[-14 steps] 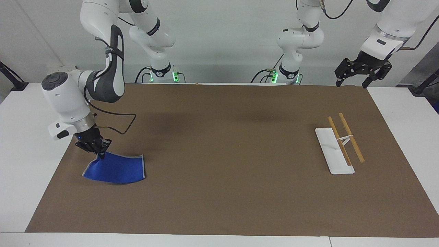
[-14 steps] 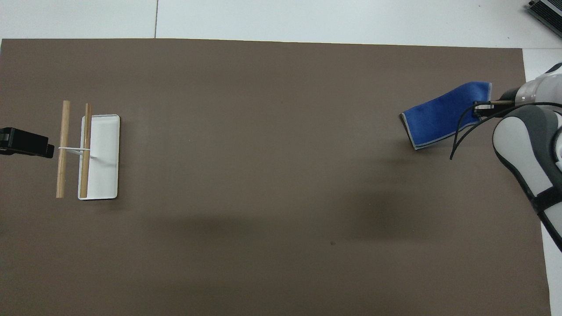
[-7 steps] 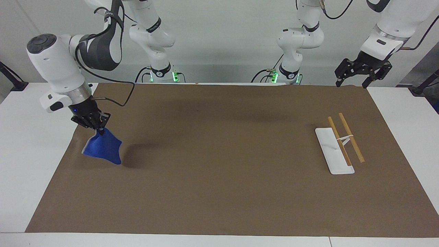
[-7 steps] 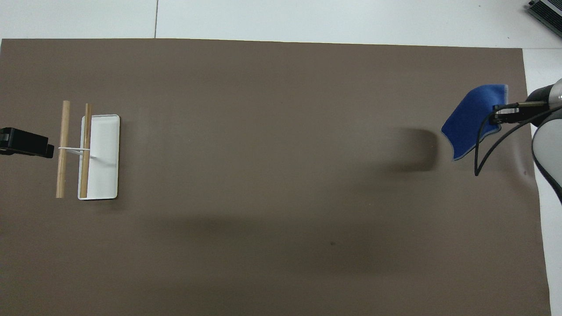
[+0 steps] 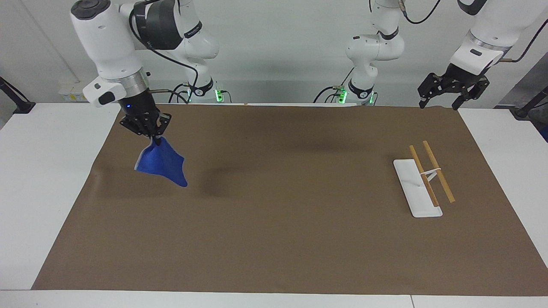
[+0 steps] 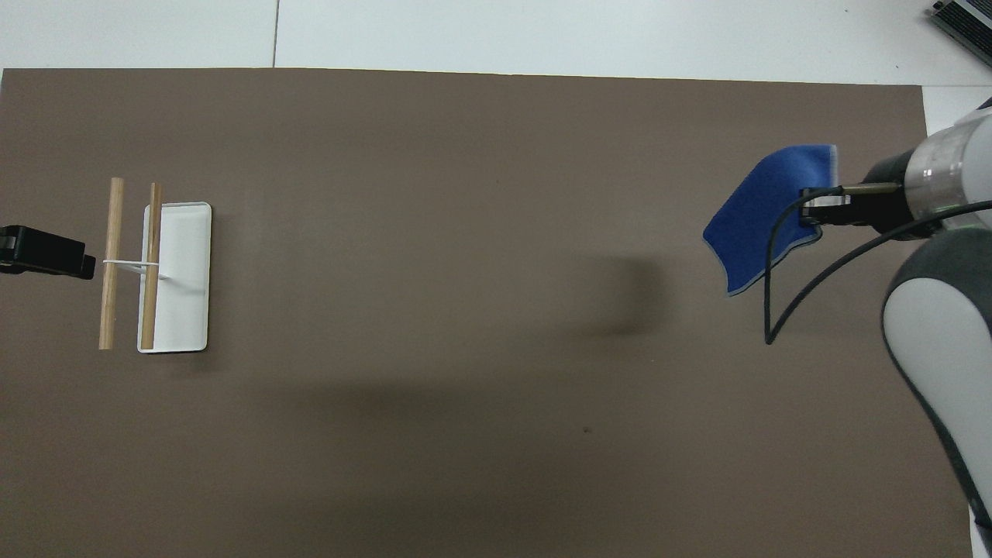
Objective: Right arm passes towel to left arm to hang
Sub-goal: 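Lift the blue towel with the right gripper toward the table center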
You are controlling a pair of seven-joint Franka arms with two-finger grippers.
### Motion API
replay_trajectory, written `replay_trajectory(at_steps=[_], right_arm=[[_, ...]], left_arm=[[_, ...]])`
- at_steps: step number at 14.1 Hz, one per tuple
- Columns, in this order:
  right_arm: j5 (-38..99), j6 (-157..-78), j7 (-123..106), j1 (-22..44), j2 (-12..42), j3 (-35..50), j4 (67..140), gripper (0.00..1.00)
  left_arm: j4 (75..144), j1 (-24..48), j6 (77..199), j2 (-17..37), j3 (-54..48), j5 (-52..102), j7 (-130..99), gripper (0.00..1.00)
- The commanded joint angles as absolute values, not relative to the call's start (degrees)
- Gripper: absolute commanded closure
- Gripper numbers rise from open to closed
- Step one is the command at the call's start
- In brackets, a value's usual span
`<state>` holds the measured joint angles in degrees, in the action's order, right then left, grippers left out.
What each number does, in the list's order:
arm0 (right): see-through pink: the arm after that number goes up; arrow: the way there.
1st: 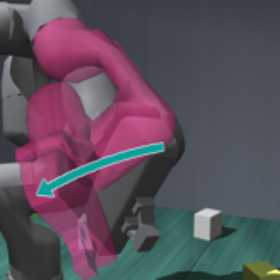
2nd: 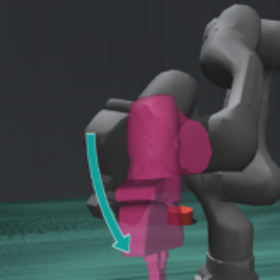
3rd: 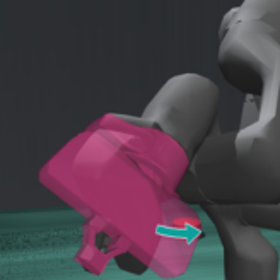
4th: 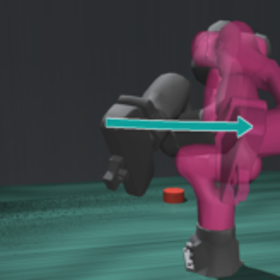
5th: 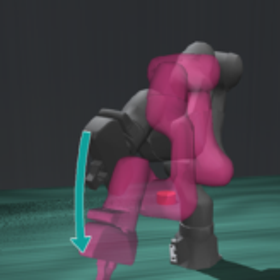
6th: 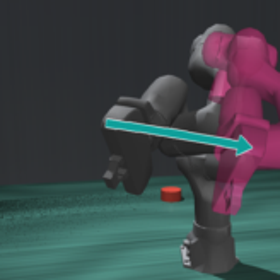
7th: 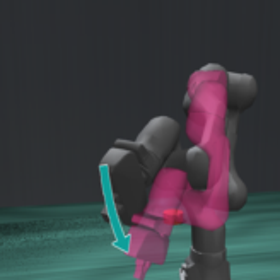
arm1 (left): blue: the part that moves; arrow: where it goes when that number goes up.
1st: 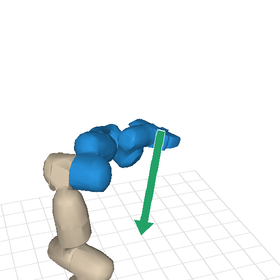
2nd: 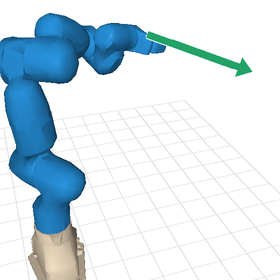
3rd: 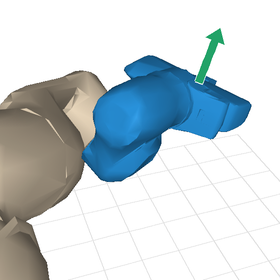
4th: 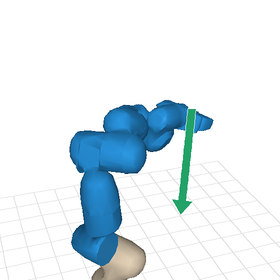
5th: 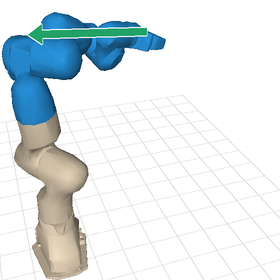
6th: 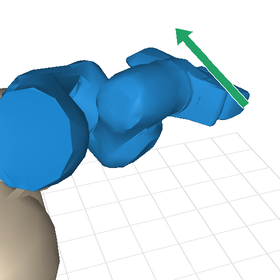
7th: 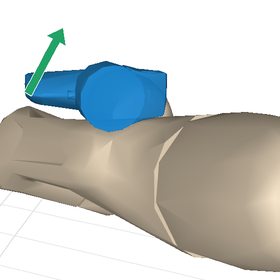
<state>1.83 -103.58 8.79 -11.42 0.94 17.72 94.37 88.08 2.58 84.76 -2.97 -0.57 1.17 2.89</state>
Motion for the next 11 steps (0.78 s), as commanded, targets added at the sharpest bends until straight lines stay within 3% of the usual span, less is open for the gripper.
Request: replay_trajectory(at_steps=[1,7,11], right_arm=[[6.48,-101.26,16.41,-11.95,1.23,21.35,91.94,1.00],[6.07,-97.93,26.10,-11.78,1.23,31.54,90.36,1.00],[4.49,-91.59,26.98,-8.10,1.23,32.17,87.72,1.00]], left_arm=[[89.56,2.37,84.90,-4.31,-0.44,1.49,3.25,0.00],[89.56,2.37,84.90,-4.31,-0.53,1.49,3.25,0.00],[89.56,2.37,84.90,-4.31,-0.44,1.49,3.25,0.00]])
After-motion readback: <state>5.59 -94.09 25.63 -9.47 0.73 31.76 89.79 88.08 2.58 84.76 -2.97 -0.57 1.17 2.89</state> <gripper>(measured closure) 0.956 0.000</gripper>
